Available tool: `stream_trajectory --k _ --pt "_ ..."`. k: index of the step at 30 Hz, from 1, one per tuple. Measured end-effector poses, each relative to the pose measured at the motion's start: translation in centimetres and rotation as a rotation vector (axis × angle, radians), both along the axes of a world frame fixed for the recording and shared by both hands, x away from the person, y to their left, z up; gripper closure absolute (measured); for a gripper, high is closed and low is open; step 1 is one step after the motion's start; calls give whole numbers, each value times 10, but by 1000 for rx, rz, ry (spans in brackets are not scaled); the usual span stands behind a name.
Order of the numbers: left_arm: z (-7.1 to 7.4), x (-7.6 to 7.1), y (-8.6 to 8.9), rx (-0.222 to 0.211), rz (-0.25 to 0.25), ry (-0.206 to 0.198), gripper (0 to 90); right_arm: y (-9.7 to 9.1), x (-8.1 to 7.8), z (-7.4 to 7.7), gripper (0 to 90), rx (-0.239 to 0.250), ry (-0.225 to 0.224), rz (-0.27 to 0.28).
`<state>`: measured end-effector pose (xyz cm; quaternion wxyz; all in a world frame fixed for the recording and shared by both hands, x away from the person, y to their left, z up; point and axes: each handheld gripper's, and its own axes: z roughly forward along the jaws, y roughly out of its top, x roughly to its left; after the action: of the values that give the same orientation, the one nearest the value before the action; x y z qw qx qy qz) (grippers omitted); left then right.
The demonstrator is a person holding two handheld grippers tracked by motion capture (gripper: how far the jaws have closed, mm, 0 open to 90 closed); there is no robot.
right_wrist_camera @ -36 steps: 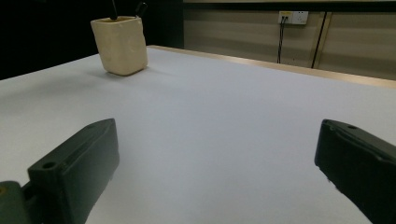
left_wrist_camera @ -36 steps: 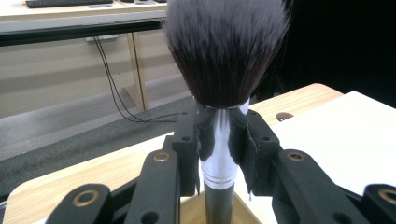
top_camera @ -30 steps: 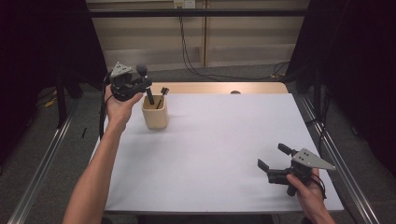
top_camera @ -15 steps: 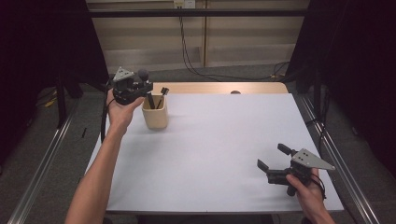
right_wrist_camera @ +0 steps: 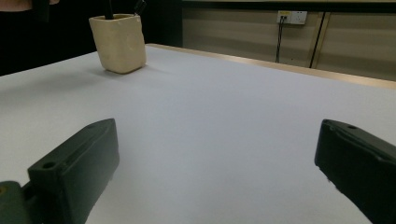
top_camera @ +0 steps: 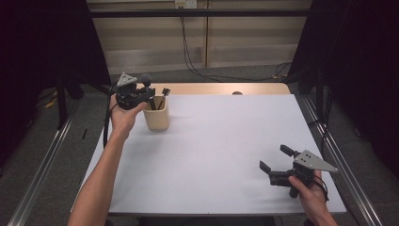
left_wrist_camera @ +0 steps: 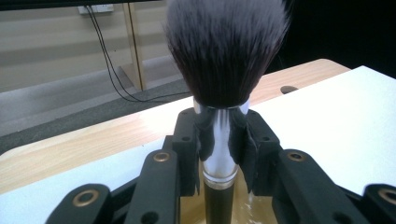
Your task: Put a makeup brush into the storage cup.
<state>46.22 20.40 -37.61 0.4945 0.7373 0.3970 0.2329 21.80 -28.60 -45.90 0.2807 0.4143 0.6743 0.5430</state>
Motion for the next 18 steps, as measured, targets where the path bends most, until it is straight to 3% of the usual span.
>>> stream_trajectory --k 18 --pt "-20 -2 2 9 4 34 703 1 0 0 0 -1 -2 5"
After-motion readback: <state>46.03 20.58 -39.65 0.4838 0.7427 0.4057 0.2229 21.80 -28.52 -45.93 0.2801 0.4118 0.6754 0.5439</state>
